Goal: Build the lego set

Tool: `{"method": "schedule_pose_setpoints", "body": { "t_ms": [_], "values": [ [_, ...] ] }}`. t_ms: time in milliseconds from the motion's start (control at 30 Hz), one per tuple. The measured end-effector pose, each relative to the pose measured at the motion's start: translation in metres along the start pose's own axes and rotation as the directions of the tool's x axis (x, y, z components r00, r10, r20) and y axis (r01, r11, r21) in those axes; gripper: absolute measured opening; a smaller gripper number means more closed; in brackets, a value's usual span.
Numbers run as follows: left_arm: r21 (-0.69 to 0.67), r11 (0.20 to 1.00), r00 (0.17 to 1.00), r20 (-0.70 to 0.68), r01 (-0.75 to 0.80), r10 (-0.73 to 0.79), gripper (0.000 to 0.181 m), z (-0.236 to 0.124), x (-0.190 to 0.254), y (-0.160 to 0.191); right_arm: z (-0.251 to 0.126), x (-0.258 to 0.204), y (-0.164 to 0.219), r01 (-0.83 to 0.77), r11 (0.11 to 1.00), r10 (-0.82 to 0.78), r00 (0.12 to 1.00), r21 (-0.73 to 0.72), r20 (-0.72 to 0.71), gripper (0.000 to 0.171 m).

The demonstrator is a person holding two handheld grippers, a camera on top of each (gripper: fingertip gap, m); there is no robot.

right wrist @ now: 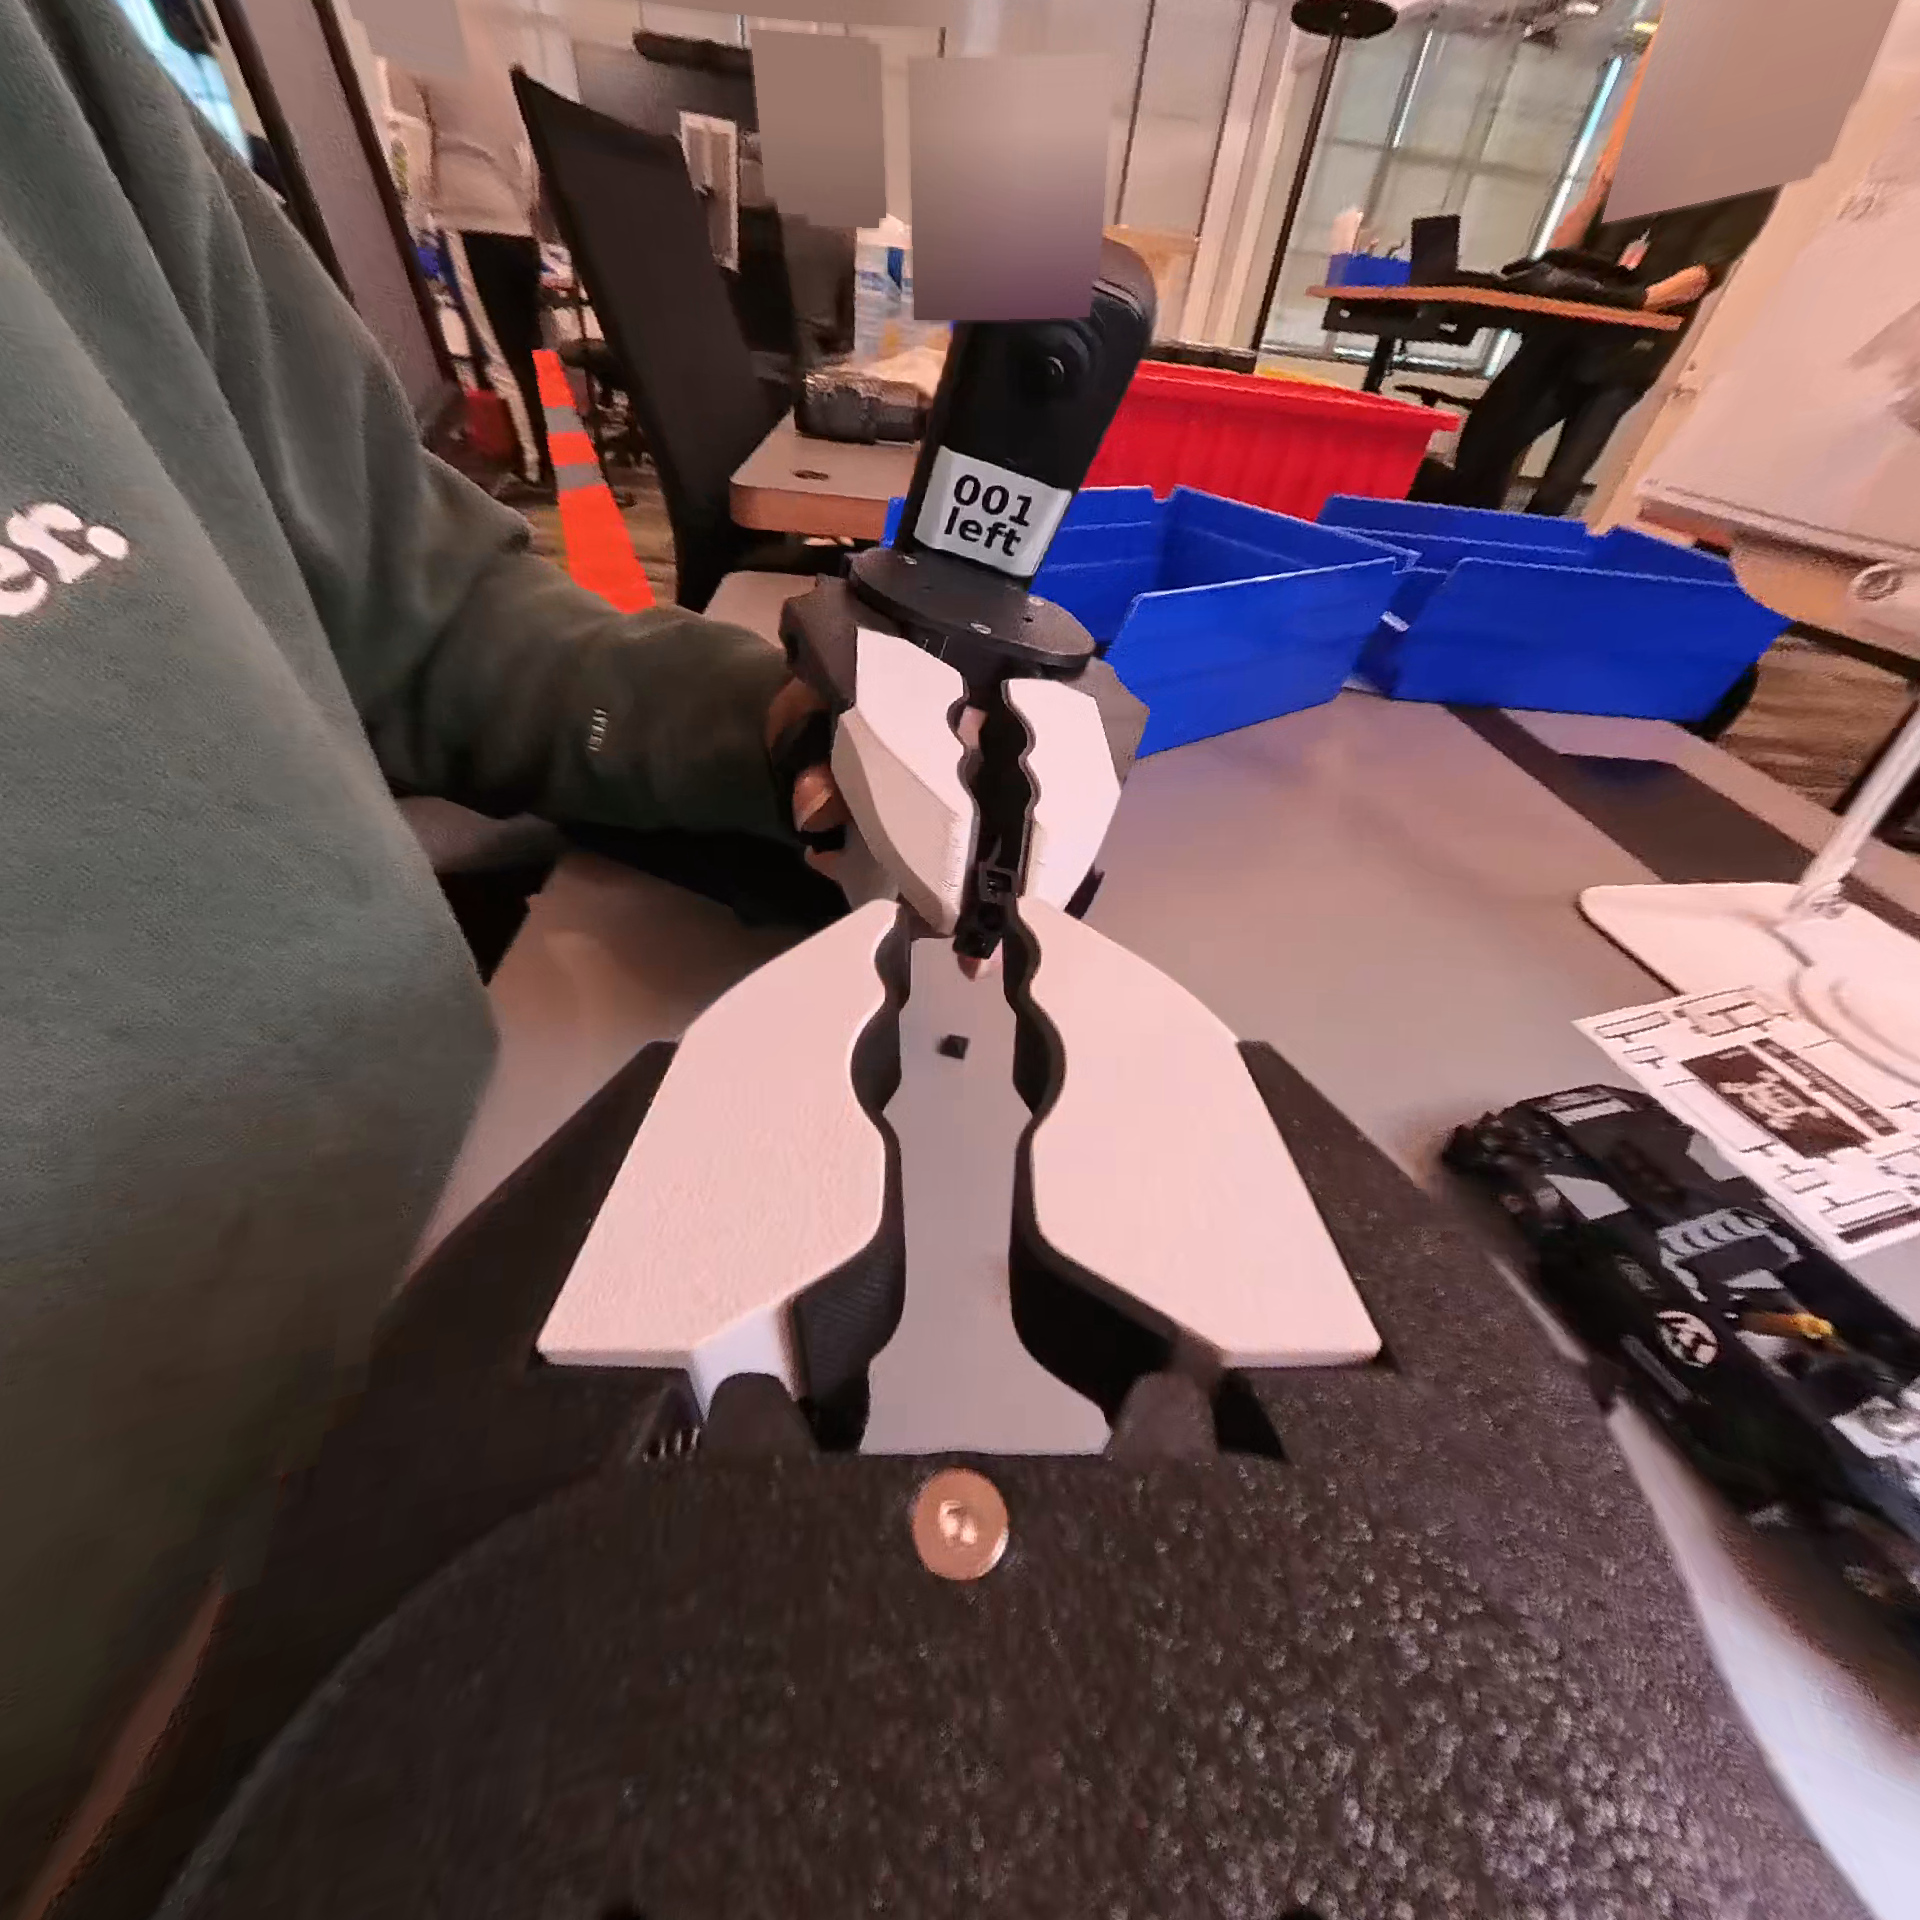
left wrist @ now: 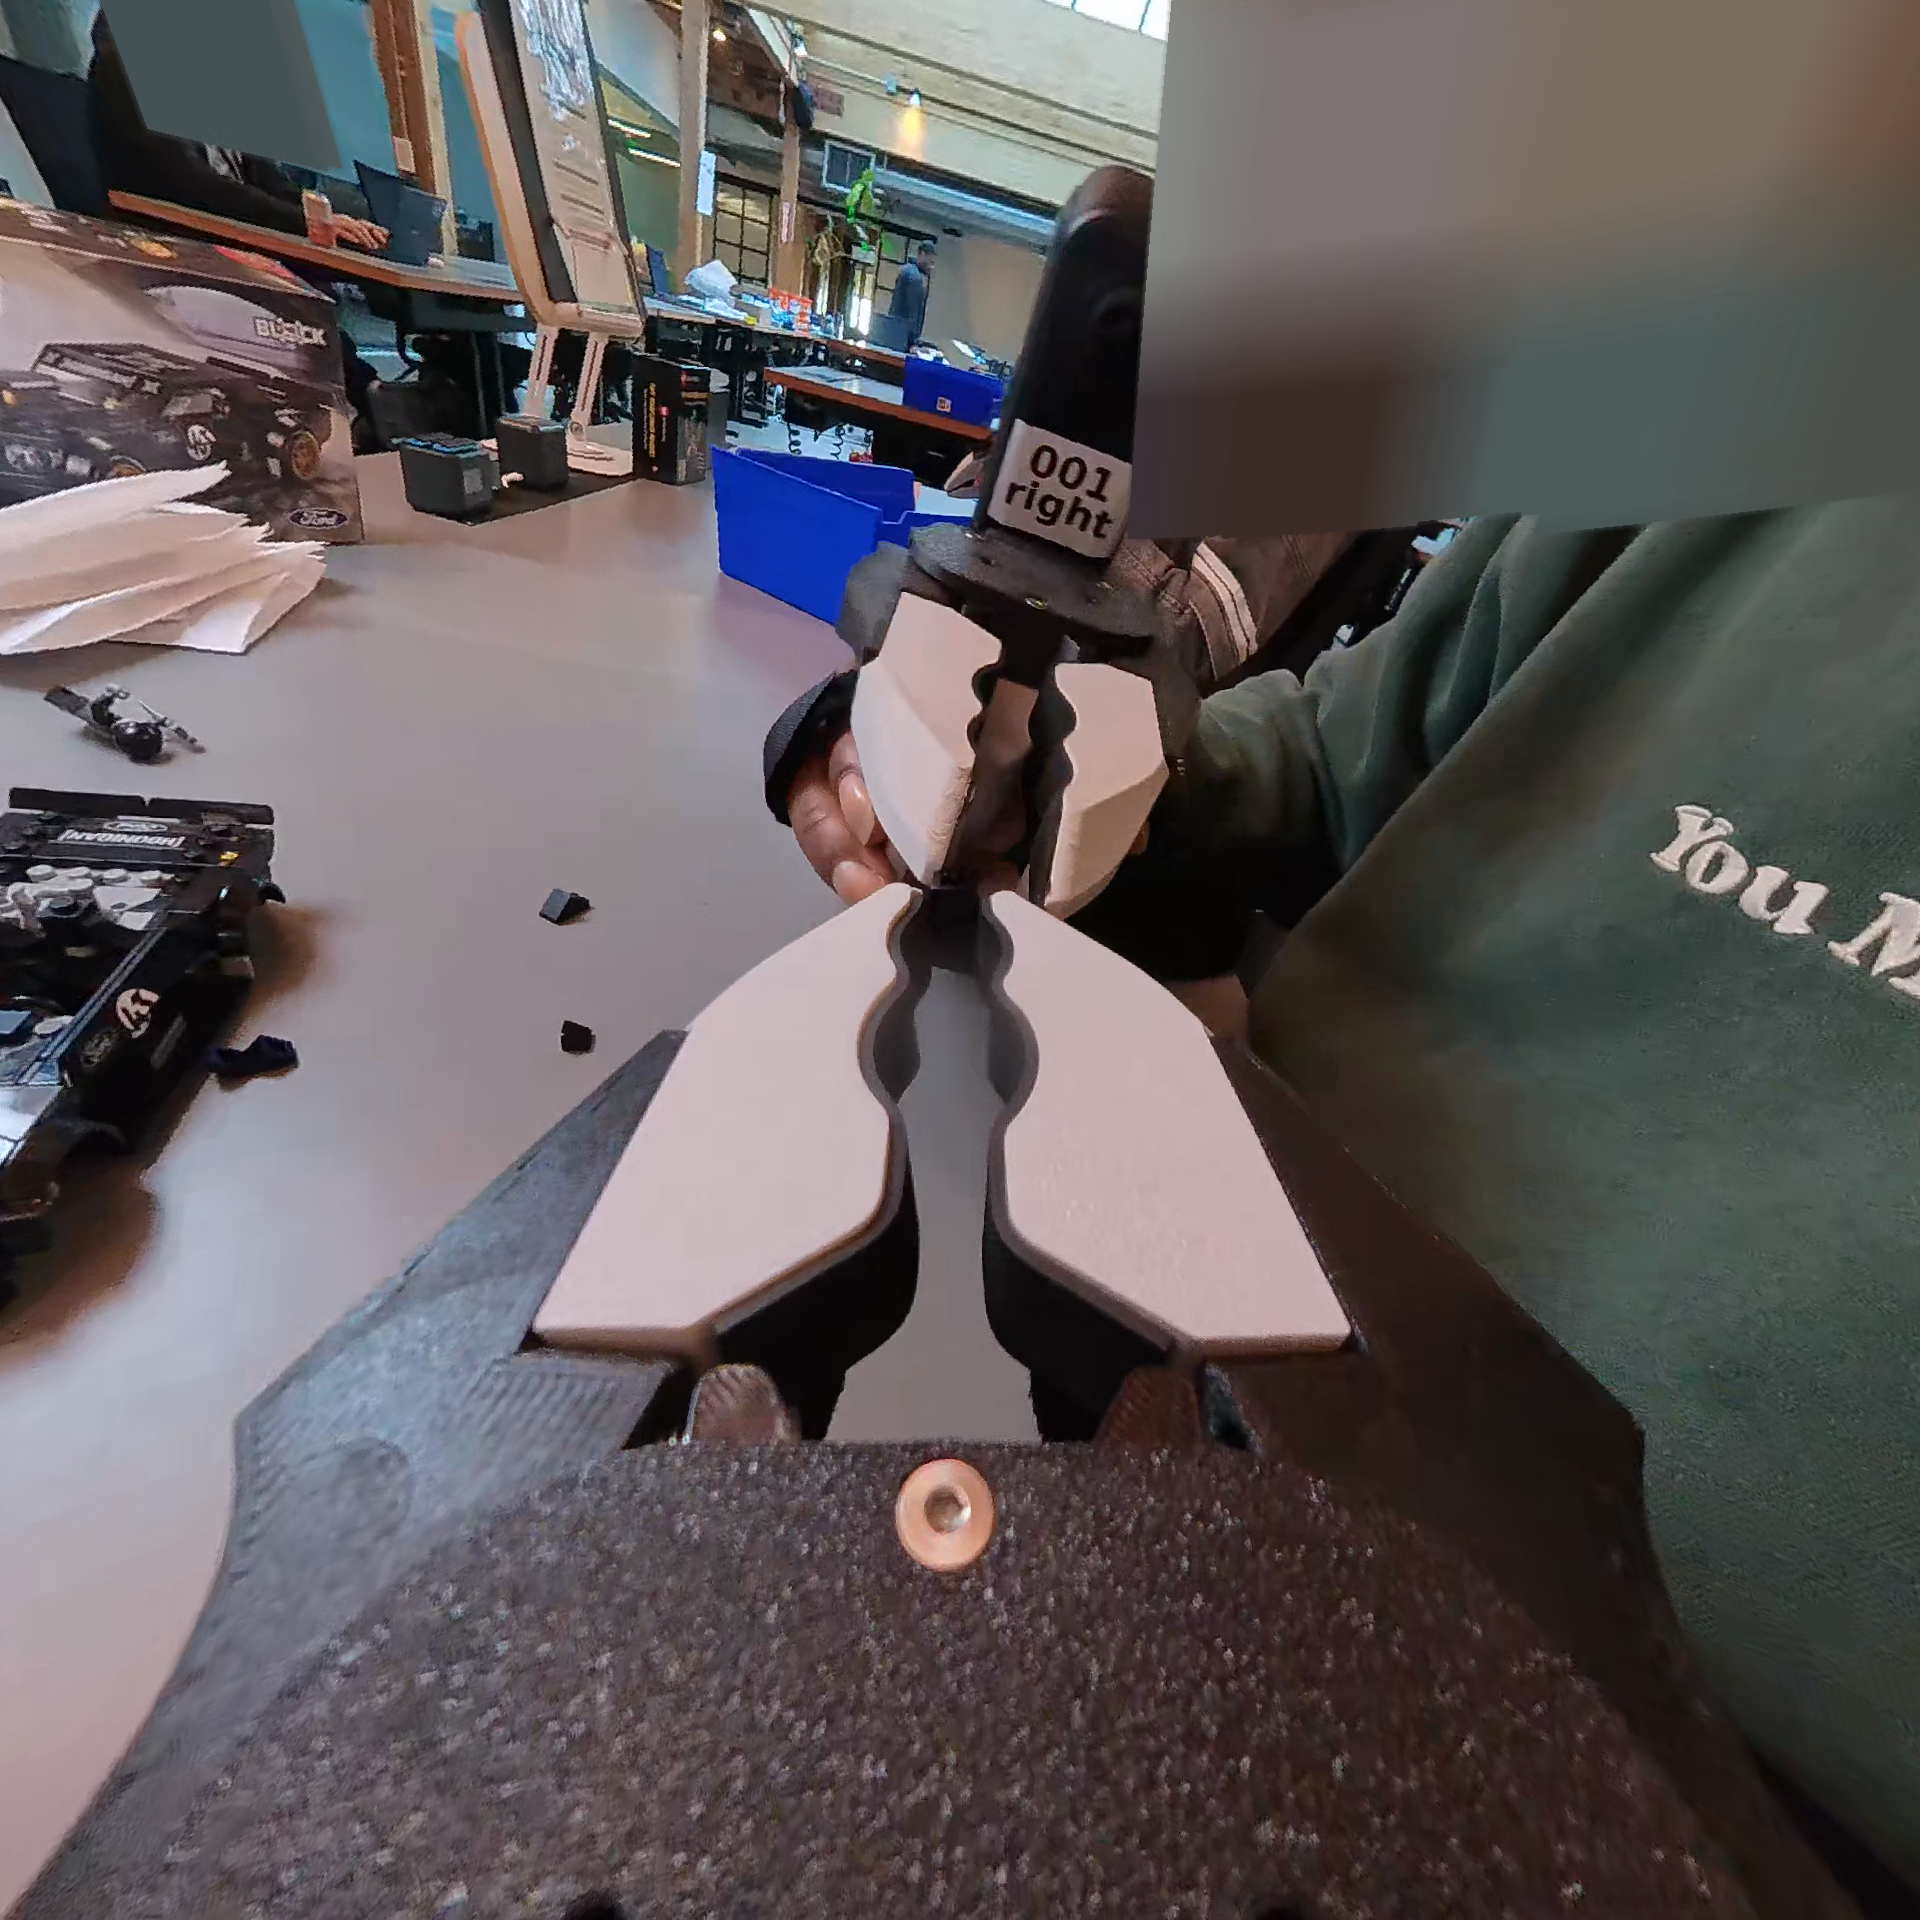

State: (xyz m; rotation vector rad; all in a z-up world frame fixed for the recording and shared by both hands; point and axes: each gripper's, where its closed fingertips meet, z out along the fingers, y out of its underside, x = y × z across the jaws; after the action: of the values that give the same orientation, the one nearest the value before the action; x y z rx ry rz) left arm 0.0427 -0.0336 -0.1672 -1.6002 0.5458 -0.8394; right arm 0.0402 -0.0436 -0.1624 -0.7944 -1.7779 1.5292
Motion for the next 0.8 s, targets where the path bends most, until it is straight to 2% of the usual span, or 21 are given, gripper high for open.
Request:
{"method": "schedule_pose_setpoints", "body": {
  "t_ms": [200, 367, 500, 633, 700, 800],
  "values": [
    [-0.01, 0.999, 0.999, 0.003, -0.034, 0.034, 0.009, 0.001, 0.002, 0.002, -0.004, -0.006, -0.007, -0.13, 0.991, 0.124, 0.986, 0.044, 0.107, 0.015],
    [-0.021, 0.997, 0.998, 0.009, -0.068, 0.069, 0.009, 0.001, 0.004, 0.003, -0.002, -0.006, -0.005, -0.151, 0.988, 0.147, 0.983, 0.028, 0.109, 0.014],
    [-0.036, 0.996, 0.997, 0.004, -0.083, 0.083, 0.009, 0.003, 0.006, 0.006, -0.001, -0.006, -0.002, -0.148, 0.989, 0.145, 0.984, 0.017, 0.105, 0.0],
    [-0.026, 0.997, 0.997, 0.011, -0.078, 0.078, 0.009, 0.003, 0.004, 0.004, -0.002, -0.002, -0.004, -0.157, 0.987, 0.154, 0.984, 0.03, 0.094, 0.0],
    [-0.011, 0.997, 0.997, 0.025, -0.073, 0.074, 0.009, 0.001, 0.002, 0.002, -0.004, 0.002, -0.007, -0.171, 0.984, 0.167, 0.983, 0.052, 0.078, 0.005],
    [0.067, 0.997, 0.999, 0.037, -0.026, 0.024, 0.009, -0.003, -0.003, -0.009, -0.005, 0.011, -0.007, -0.198, 0.978, 0.195, 0.98, 0.063, 0.045, 0.012]
  ]
}}
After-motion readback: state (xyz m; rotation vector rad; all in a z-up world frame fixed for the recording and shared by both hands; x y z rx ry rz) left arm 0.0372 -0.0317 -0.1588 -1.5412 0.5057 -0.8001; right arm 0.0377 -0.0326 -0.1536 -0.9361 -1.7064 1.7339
